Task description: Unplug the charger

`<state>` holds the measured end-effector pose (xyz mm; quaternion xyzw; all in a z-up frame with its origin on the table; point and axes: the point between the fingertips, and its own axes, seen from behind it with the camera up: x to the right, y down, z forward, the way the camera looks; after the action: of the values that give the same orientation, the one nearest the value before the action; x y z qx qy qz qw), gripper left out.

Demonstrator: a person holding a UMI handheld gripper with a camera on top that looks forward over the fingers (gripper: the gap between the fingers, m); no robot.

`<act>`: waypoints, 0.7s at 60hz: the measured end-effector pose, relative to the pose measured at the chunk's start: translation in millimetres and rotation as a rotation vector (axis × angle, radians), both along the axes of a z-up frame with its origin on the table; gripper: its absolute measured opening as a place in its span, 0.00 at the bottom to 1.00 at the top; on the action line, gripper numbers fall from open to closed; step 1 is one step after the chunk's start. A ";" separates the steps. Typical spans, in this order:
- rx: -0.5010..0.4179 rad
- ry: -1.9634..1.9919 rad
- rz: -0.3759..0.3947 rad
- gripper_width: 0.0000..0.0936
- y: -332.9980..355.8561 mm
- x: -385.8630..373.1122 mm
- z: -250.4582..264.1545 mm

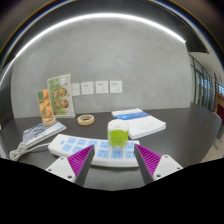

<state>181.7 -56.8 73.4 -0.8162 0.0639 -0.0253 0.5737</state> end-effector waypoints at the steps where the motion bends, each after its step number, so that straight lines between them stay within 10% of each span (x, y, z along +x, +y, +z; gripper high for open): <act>1: -0.001 -0.002 -0.007 0.87 9.9 0.9 -1.7; 12: 0.027 -0.017 -0.110 0.87 89.5 27.8 -7.8; 16: 0.046 -0.046 -0.118 0.53 104.6 34.3 -6.0; 24: 0.072 -0.053 -0.138 0.40 106.3 34.6 -3.5; 36: 0.058 -0.077 -0.063 0.36 106.5 30.1 3.9; 42: 0.254 -0.136 -0.055 0.36 100.1 36.2 97.4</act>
<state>217.9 43.3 170.8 -0.7312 0.0497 -0.0878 0.6747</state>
